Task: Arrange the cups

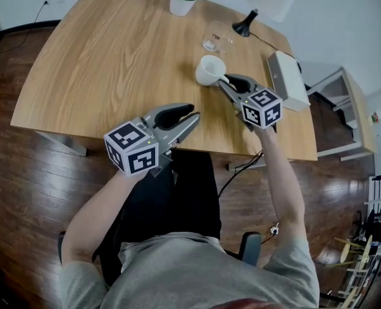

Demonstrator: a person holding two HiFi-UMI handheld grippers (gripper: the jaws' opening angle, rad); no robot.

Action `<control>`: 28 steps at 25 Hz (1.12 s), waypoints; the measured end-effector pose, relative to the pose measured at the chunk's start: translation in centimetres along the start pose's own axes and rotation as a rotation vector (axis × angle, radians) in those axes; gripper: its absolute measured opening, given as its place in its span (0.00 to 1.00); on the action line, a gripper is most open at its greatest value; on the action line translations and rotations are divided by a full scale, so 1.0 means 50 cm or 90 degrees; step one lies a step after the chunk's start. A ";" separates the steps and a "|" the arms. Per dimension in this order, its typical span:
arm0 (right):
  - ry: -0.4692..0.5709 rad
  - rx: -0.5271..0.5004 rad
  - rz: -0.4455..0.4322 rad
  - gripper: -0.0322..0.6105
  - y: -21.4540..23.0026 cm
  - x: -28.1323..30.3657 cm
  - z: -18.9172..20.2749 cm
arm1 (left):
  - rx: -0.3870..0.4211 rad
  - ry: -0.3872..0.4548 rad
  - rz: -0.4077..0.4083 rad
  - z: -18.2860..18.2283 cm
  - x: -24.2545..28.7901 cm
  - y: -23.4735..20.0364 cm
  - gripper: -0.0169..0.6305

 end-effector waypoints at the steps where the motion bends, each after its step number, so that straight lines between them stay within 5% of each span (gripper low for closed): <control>1: -0.002 -0.001 -0.002 0.15 -0.001 0.000 0.000 | 0.000 0.000 0.000 0.001 0.000 0.000 0.16; 13: 0.110 0.153 0.051 0.15 0.019 -0.068 0.005 | -0.004 -0.002 0.002 -0.007 -0.009 -0.005 0.16; 18: 0.147 0.154 0.095 0.15 0.071 -0.154 -0.023 | -0.003 -0.003 -0.002 -0.008 -0.002 -0.003 0.16; 28: 0.118 0.145 0.316 0.15 0.367 -0.365 -0.019 | -0.001 -0.006 -0.004 -0.001 -0.001 -0.007 0.16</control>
Point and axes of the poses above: the fingertips, and each gripper's own axes: x forward along the fingers, y to its right, z out of its underside, the point moved 8 cm from there along -x, backward along the fingers, and after that the axes turned 15 degrees about y, right-handed, at the moved point
